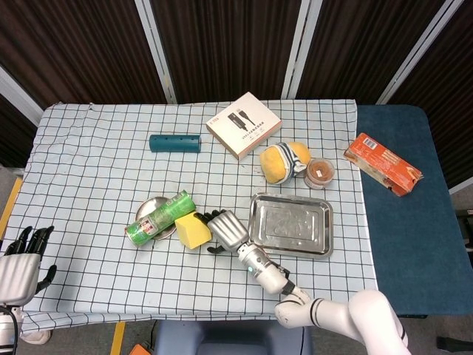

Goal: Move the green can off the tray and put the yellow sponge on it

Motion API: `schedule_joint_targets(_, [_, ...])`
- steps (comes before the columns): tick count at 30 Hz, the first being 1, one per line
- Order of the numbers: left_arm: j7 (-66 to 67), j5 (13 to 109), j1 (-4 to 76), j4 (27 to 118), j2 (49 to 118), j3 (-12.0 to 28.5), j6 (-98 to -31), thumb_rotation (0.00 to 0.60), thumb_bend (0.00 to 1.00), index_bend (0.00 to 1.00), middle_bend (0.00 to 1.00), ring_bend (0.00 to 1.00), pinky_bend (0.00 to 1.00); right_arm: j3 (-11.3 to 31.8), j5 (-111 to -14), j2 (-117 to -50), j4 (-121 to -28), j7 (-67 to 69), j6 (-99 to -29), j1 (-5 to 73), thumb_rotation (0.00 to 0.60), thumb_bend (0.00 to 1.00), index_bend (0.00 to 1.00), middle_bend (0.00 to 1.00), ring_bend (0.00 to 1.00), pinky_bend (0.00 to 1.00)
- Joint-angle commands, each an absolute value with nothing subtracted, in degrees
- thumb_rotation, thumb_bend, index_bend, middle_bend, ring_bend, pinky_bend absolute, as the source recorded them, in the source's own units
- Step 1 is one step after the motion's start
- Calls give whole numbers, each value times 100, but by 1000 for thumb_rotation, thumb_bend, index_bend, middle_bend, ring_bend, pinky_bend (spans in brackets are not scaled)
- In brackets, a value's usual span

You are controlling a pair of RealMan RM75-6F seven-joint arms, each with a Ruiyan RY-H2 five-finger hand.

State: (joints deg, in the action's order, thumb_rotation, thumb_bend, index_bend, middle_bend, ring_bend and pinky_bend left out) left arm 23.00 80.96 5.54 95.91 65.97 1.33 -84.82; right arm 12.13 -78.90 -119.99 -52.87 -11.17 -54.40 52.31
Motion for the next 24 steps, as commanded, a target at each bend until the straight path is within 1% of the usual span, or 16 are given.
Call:
schedule_joint_targets(1, [2296, 8096, 549, 9592, 6595, 135, -8480, 600, 361, 95, 153, 77, 272, 1151, -8151, -12184, -4938, -829, -5763, 5235, 600, 298, 750, 549, 588, 748])
schedule_joint_targets(3, [2293, 8091, 548, 9592, 6595, 137, -8472, 600, 360, 95, 153, 77, 271, 1144, -8231, -12249, -4786, -727, -5898, 5227, 600, 305, 807, 592, 633, 795])
schedule_joint_targets(5, [2295, 8099, 546, 9600, 6594, 136, -8468, 600, 360, 95, 153, 77, 271, 1143, -8304, -12286, -4685, -645, -6029, 5221, 600, 315, 842, 618, 667, 830])
schedule_joint_targets(9, [2310, 8124, 551, 9598, 6601, 128, -8454, 600, 361, 95, 154, 77, 271, 1114, -8414, -12269, -4617, -481, -6175, 5198, 600, 349, 857, 654, 716, 878])
schedule_joint_targets(10, [2311, 8128, 552, 9597, 6603, 126, -8449, 600, 362, 95, 154, 77, 272, 1098, -8443, -12245, -4626, -451, -6194, 5194, 600, 378, 857, 659, 724, 885])
schedule_joint_targets(15, [2313, 8133, 554, 9590, 6616, 121, -8422, 600, 361, 95, 157, 81, 271, 986, -8646, -12009, -4846, -418, -6383, 5140, 600, 593, 870, 663, 734, 931])
schedule_joint_targets(18, [2323, 8139, 561, 9597, 6618, 113, -8394, 600, 361, 95, 159, 84, 272, 948, -8718, -11799, -5158, -442, -6488, 5072, 600, 689, 886, 667, 739, 945])
schedule_joint_targets(21, [2311, 8167, 565, 9596, 6621, 102, -8382, 600, 360, 95, 160, 84, 272, 882, -8782, -11457, -5695, -564, -6615, 4939, 600, 732, 886, 669, 741, 957])
schedule_joint_targets(24, [2296, 8174, 575, 9593, 6624, 98, -8355, 600, 361, 95, 162, 84, 272, 802, -8845, -10969, -6457, -924, -6788, 4748, 600, 749, 886, 670, 742, 959])
